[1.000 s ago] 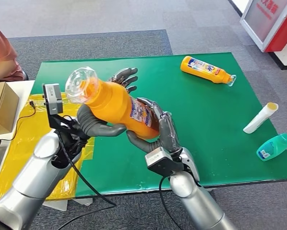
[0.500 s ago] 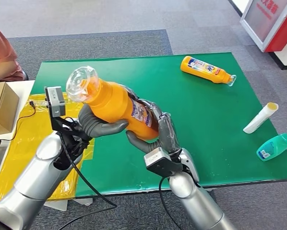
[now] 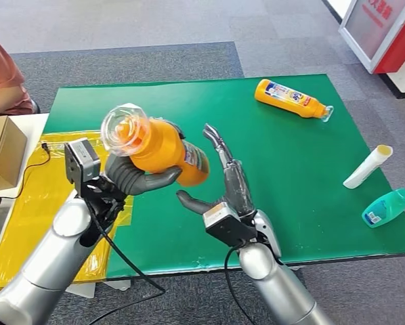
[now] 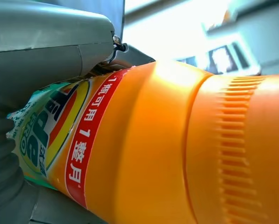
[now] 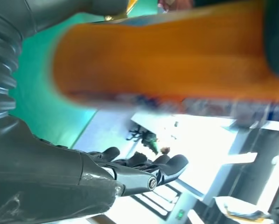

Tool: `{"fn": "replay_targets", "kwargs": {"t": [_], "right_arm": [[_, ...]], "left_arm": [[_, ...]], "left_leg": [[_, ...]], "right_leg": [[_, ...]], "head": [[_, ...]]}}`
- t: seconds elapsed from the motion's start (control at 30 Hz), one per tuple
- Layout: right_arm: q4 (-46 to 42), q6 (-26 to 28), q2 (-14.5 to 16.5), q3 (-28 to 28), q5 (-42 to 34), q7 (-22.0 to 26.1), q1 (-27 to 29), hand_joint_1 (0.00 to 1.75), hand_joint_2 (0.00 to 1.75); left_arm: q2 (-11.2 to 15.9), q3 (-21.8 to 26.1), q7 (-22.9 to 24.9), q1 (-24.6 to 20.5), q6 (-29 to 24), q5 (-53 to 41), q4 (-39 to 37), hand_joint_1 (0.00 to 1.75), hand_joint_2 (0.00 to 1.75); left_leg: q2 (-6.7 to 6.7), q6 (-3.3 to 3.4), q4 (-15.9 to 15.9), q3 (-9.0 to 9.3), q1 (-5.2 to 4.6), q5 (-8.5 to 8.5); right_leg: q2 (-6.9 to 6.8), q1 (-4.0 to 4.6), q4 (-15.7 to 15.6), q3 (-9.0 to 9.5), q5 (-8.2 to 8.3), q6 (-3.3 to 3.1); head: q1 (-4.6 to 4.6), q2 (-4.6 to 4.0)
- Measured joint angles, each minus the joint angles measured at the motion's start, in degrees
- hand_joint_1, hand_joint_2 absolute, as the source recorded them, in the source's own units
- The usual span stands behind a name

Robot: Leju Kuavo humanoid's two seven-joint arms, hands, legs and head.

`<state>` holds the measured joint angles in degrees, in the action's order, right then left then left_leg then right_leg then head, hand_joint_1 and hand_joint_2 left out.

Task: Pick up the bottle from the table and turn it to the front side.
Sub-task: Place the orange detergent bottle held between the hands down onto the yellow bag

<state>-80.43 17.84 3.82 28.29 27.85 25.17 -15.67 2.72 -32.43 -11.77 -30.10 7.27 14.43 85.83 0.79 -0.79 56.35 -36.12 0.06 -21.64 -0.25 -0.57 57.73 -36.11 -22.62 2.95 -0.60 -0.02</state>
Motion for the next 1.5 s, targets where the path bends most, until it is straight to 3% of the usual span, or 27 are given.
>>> {"fn": "replay_targets", "kwargs": {"t": [0.3,0.43,0.57,0.7,0.8,0.93,1.27,1.5], "right_arm": [[0.12,-0.1,-0.02,-4.11,-1.13,-0.88,0.64,0.0,1.75],[-0.75,-0.09,-0.02,-5.99,-1.12,-1.02,1.51,0.0,1.75],[-3.38,-0.17,-0.02,-8.11,-0.96,-1.39,2.26,0.0,1.75],[-7.68,-0.54,-0.02,-9.87,-0.85,-2.18,2.74,0.0,1.75],[-10.58,-0.98,-0.02,-10.75,-0.42,-2.72,2.91,0.0,1.75],[-13.71,-1.76,-0.02,-11.53,0.37,-3.11,3.15,0.0,1.75],[-17.44,-4.06,-0.04,-12.68,1.02,-3.72,3.07,0.0,1.75],[-17.5,-4.31,-0.04,-12.97,1.0,-3.54,2.78,0.0,1.75]], "left_arm": [[-0.27,2.96,-4.32,4.7,-15.97,-22.35,6.86,1.75,1.75],[-0.17,3.87,-4.4,7.0,-25.56,-39.33,9.83,1.75,1.75],[0.3,5.11,2.3,9.37,-34.12,-66.71,11.73,1.75,1.75],[0.83,7.54,11.97,11.54,-36.79,-90.05,10.52,1.75,1.75],[1.05,9.44,15.84,12.38,-36.36,-96.44,7.65,1.75,1.75],[1.39,11.27,18.14,12.73,-31.36,-98.68,3.11,1.75,1.75],[3.26,12.59,18.3,7.79,-13.62,-93.27,-13.6,1.75,1.75],[3.57,12.3,16.96,2.96,-9.49,-89.74,-23.79,1.75,1.75]], "left_leg": [[0.0,0.0,0.0,0.0,0.0,-0.01],[0.0,0.0,0.0,-0.01,0.0,-0.01],[0.0,0.01,0.0,0.0,0.0,-0.02],[0.0,0.01,0.0,0.0,0.0,-0.02],[0.0,0.0,0.0,0.0,0.0,-0.02],[0.01,0.0,0.0,0.0,0.0,-0.01],[0.01,-0.01,0.0,0.0,0.0,0.0],[0.01,0.0,0.0,0.0,0.0,0.0]], "right_leg": [[0.0,0.0,-0.01,0.0,-0.01,0.0],[0.0,0.0,-0.01,0.0,-0.01,0.0],[0.0,0.0,-0.01,0.0,-0.02,0.0],[0.01,0.0,-0.01,-0.01,-0.03,-0.01],[0.01,0.0,-0.01,-0.02,-0.02,-0.02],[0.01,0.0,-0.01,-0.02,-0.02,-0.02],[0.01,0.0,0.0,-0.03,-0.01,-0.03],[0.01,0.0,0.0,-0.03,-0.01,-0.02]], "head": [[0.0,0.0],[0.01,0.0],[-0.01,0.0],[0.0,0.0],[0.0,0.0],[0.01,0.0],[0.01,0.0],[0.01,0.0]]}}
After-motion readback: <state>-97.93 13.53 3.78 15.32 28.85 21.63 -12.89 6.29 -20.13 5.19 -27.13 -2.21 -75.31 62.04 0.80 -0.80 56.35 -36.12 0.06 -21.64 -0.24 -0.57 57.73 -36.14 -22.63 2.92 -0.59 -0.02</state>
